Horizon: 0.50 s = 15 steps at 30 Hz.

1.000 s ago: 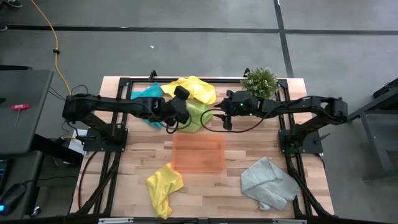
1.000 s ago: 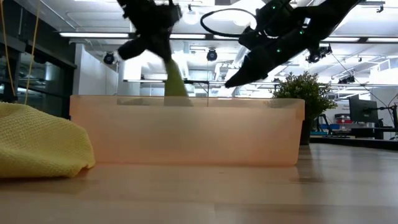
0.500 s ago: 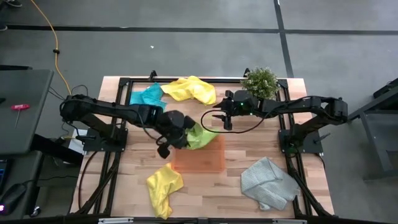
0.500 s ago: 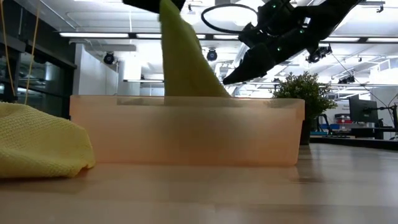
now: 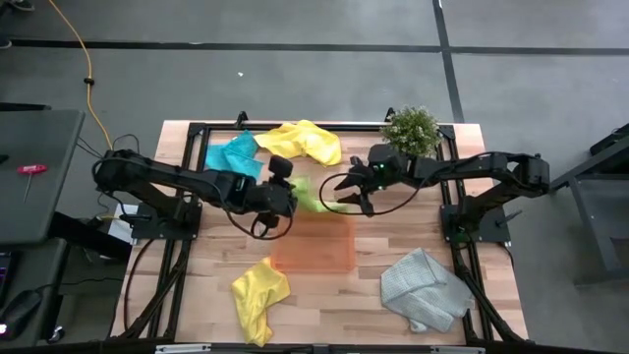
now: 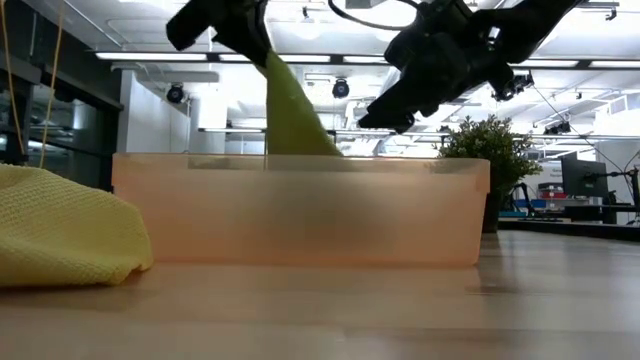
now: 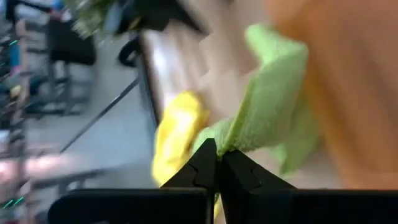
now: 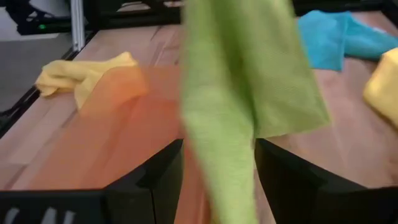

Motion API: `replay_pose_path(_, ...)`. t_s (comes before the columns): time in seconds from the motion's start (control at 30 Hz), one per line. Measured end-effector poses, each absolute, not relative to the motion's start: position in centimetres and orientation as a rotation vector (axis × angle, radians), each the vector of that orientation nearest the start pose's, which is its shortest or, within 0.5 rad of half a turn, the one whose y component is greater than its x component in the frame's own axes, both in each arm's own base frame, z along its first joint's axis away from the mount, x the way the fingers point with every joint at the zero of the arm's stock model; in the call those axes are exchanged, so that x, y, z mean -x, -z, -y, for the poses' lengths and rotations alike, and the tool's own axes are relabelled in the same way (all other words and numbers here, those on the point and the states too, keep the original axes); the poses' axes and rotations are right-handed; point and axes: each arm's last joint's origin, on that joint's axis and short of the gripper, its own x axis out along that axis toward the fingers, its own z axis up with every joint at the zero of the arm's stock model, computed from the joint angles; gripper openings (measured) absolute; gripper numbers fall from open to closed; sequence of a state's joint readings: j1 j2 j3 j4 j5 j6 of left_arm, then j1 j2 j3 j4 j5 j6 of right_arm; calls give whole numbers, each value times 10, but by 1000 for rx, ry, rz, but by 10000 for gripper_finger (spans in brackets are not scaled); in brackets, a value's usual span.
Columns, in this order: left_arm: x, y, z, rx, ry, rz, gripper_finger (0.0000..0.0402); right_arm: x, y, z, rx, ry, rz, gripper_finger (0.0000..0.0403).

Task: Fold microfiber towels
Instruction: Fold the green towel

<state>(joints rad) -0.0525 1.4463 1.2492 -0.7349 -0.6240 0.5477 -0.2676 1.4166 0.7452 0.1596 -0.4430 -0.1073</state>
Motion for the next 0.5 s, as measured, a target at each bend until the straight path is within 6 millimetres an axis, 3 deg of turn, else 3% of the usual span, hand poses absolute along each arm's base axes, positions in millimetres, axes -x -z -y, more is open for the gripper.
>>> replay_pose_path(0.23, -288, -306, 6, -608, -74, -938, 0, -284, -209, 52, -15, -210, -513, 190)
replay_pose_path(0.37, -290, -315, -6, -779, -316, -910, 0, -286, -211, 52, 32, -150, -494, 190)
replay_pose_path(0.5, -298, -342, -41, -929, -477, -794, 0, -288, -214, 56, 94, -79, -471, 190)
